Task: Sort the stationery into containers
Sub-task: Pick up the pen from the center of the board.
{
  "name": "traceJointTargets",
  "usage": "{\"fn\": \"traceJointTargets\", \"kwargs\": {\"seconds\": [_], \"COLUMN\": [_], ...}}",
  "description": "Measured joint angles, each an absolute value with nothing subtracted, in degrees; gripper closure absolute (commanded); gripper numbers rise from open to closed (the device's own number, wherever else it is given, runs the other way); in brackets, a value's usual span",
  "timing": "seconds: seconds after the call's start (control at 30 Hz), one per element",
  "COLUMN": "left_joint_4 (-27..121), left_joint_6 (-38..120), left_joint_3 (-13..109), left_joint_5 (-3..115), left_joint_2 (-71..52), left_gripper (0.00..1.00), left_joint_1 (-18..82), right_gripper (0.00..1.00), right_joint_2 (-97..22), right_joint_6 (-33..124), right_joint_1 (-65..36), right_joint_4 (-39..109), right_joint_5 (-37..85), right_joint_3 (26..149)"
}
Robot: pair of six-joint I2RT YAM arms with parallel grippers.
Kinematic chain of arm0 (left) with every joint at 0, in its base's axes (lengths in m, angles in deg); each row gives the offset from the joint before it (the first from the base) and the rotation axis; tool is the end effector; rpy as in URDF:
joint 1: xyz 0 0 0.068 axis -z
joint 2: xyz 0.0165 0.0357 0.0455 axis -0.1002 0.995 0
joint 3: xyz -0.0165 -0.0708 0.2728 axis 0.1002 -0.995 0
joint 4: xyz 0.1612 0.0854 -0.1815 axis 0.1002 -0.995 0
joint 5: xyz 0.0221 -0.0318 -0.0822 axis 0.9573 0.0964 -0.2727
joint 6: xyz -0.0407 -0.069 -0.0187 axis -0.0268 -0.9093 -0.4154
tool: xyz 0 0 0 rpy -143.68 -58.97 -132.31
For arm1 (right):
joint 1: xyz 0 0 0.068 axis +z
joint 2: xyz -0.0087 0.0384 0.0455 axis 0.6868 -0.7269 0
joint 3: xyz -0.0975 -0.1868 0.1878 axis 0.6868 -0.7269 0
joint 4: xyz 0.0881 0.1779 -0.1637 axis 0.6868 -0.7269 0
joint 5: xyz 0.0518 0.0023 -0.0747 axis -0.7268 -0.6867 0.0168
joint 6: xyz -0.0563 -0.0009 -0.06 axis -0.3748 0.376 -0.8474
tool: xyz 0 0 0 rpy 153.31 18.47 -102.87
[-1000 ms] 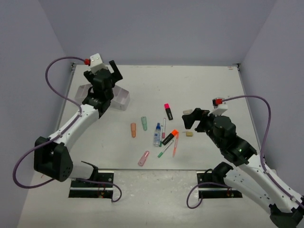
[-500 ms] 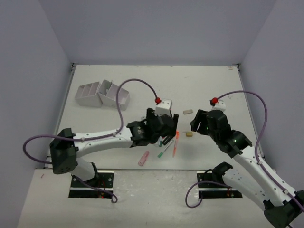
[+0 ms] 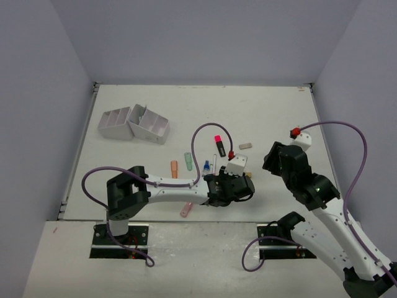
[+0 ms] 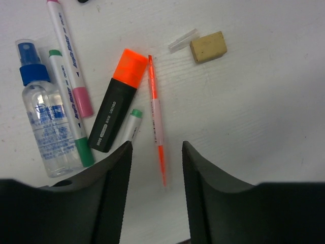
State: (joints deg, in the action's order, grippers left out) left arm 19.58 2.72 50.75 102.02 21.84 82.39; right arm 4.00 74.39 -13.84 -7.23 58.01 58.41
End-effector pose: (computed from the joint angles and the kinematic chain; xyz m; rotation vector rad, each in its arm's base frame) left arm 0.1363 -0.3847 0.1882 0.3025 2.2944 -0.2530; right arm 0.1476 0.0476 0.2952 0.3672 2.0975 0.1755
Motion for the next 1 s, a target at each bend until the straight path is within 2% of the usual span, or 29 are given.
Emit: {"fn": "traceJointTargets", "kwargs": {"seconds": [0.33,0.43,0.53,0.67,0.83,1.0], "left_joint_4": [19.65,19.91,19.93,20.68,21.12,21.54], "left_joint_6": [0.71,0.18,-0.05,-0.26,-0.52,-0.62], "left_joint_3": [51.50,51.54,51.68,52.42,52.44,52.35], "left_joint_5": [100.96,100.58,100.37,100.44,100.45,100.35], "left_joint_2": [27.34,28.81,30.24,31.53,31.62,31.62], "left_gripper": [0.62,0.70,0.71,0.81,1.00,1.00], "left_joint_1": [82.37,82.37,82.37,82.37,82.37,82.37], "right_gripper": [0.48,0.48,0.52,0.55,0.56,0.56], "right_joint_2": [3.97,4.08,4.12,4.12,4.14,4.36], "right_joint_6": [74.24,74.22,74.17,73.92,73.79,73.80], "right_joint_1": [-13.84,-13.84,-13.84,-13.84,-13.84,-13.84], "right_joint_4": [-7.31,-7.31,-7.31,-7.29,-7.29,-7.29], "right_joint_5": [57.92,57.90,57.88,57.83,57.80,57.66], "right_joint_3": [58.41,58.41,58.41,58.41,58.41,58.41]}}
